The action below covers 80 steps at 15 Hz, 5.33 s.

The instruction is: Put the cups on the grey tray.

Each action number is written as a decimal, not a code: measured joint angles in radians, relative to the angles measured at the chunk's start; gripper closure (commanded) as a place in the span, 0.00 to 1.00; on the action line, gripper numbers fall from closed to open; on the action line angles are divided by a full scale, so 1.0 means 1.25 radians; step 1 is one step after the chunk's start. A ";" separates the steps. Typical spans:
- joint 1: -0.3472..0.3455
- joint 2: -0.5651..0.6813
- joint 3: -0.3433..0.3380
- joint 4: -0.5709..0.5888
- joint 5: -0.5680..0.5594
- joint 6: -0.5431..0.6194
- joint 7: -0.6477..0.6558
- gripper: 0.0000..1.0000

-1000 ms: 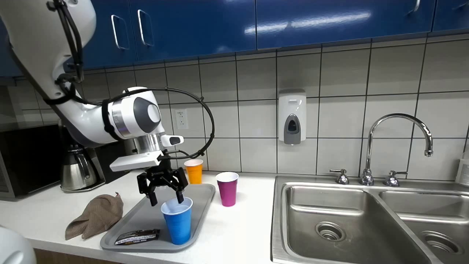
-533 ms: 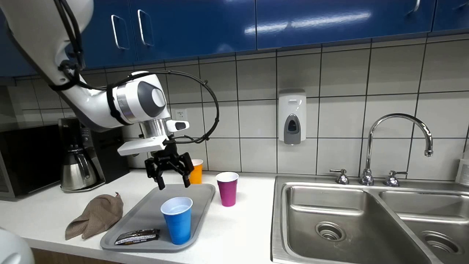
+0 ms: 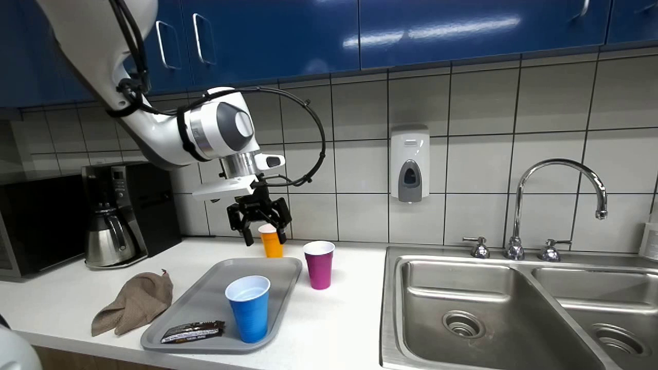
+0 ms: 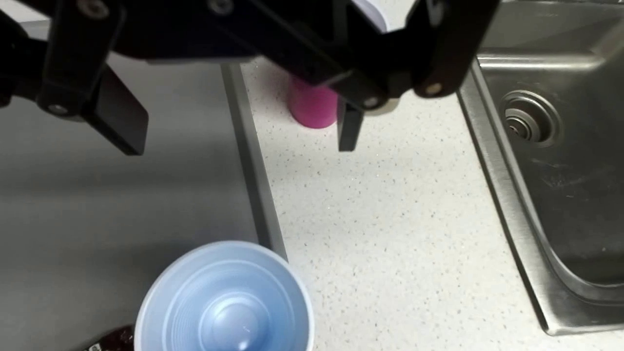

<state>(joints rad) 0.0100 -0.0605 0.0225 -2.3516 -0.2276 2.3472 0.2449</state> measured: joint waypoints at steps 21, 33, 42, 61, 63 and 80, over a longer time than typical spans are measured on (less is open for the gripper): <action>0.001 0.045 -0.004 0.023 0.000 0.026 0.020 0.00; 0.003 0.213 -0.041 0.182 -0.003 0.044 0.124 0.00; 0.040 0.358 -0.085 0.326 -0.004 0.044 0.193 0.00; 0.063 0.493 -0.126 0.482 0.013 0.027 0.271 0.58; 0.064 0.493 -0.128 0.485 0.014 0.027 0.272 0.73; 0.076 0.485 -0.141 0.490 0.012 0.005 0.272 0.99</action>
<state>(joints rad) 0.1051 0.5451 -0.1539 -1.7394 -0.2130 2.3530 0.5849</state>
